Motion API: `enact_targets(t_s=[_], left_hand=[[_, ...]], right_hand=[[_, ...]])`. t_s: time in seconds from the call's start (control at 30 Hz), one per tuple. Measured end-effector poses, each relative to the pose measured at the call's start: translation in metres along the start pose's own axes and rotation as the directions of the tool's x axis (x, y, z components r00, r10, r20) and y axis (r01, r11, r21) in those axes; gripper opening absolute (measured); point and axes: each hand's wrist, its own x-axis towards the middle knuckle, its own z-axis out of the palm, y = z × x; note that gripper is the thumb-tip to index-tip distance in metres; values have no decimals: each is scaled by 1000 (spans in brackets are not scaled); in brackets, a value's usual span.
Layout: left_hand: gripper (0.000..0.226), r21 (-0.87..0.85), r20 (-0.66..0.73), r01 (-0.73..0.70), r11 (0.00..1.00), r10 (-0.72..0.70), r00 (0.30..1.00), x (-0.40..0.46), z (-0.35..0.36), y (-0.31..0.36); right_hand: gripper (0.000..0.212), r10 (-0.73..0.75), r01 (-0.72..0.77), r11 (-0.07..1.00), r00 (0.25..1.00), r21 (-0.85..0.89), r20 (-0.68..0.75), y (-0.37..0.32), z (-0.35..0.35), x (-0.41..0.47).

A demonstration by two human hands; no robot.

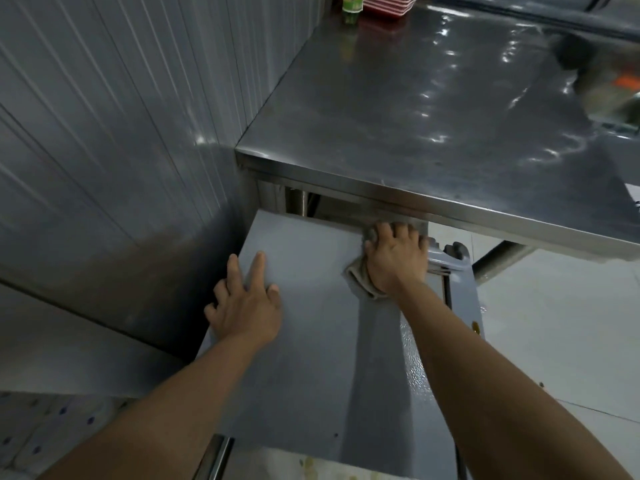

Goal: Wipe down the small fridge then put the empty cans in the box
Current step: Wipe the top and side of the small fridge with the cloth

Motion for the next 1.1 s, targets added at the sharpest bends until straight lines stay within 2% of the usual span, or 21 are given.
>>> enact_targets(t_s=[0.17, 0.23, 0.33, 0.43, 0.6, 0.83, 0.93, 1.1], left_hand=[[57, 17, 45, 16, 1000, -17, 999, -1, -4, 3], [56, 46, -8, -7, 999, 7, 1000, -6, -4, 4], [56, 119, -99, -202, 972, 214, 972, -24, 4, 26], [57, 100, 46, -371, 923, 368, 928, -41, 23, 59], [58, 131, 210, -338, 932, 307, 928, -36, 33, 67], [58, 135, 260, -330, 934, 288, 922, -36, 27, 67], [58, 142, 259, -330, 933, 287, 922, -35, 28, 67], [58, 163, 258, -321, 933, 273, 927, -35, 29, 68]], right_hand=[[61, -92, 91, 993, 996, 73, 12, 3, 6, -59], [65, -117, 114, 991, 993, 74, 27, 8, 7, -89], [66, -174, 170, 982, 984, 79, 46, 17, 5, -95], [66, -211, 209, 971, 977, 113, 8, 23, -1, -64], [56, -236, 236, 971, 972, 27, 10, 27, -9, -21], [55, -99, 109, 991, 988, 80, -116, 71, -5, -35], [50, 43, -16, 986, 986, 164, -161, 102, -7, -42], [47, 81, -55, 955, 993, 291, -81, 111, -11, -34]])
